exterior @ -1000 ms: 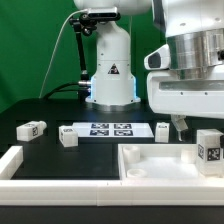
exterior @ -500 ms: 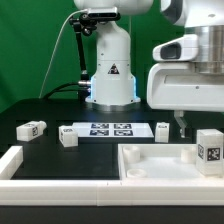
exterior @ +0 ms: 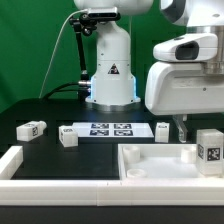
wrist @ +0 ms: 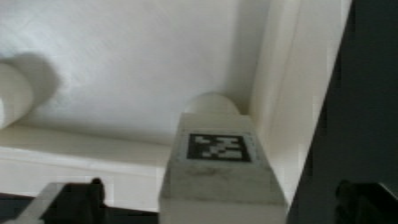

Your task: Assemble one leg

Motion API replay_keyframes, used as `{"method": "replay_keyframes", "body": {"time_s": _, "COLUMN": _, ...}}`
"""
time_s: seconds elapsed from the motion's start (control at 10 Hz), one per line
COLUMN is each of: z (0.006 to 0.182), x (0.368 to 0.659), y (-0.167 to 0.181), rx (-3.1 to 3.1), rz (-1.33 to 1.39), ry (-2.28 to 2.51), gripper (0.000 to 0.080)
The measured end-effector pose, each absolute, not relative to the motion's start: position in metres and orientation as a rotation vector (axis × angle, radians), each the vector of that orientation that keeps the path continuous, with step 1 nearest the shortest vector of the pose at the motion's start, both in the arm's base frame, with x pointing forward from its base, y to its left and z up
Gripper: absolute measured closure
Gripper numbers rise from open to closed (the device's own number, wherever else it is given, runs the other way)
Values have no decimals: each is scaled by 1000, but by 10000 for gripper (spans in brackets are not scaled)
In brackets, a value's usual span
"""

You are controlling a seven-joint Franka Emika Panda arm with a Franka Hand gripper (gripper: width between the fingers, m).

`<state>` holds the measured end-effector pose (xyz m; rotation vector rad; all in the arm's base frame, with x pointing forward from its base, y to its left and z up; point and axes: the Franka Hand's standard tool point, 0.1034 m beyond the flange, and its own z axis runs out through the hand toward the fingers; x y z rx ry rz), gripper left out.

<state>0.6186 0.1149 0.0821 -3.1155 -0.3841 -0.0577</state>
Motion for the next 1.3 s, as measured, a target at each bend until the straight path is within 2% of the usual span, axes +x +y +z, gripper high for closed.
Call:
{"method": "replay_keyframes", "body": {"time_s": 0.3, "z": 82, "x": 619, "y": 115, "rx": -3109, "rz": -58, "ry": -421, "gripper": 165}}
{"method": "replay_keyframes", "body": {"time_s": 0.4, "z": 82, "x": 619, "y": 115, "rx": -3109, "rz": -58, "ry": -421, "gripper": 336}}
{"method": "replay_keyframes", "body": {"time_s": 0.5, "z": 82, "x": 619, "y": 115, "rx": -3110, "rz": -58, "ry": -406, "gripper": 336}}
{"method": "replay_keyframes", "body": {"time_s": 0.6, "z": 82, "x": 619, "y": 115, "rx": -3114, "rz": -58, "ry": -378, "gripper": 509}}
{"method": "replay_keyframes", "body": {"time_s": 0.8, "z": 82, "x": 618, "y": 115, "rx": -3116, "rz": -56, "ry": -294, "gripper": 508}}
{"method": "replay_keyframes", "body": {"time_s": 1.3, "z": 80, "x": 619, "y": 118, "rx": -3001, "rz": -73, "ry": 665, "gripper": 508}}
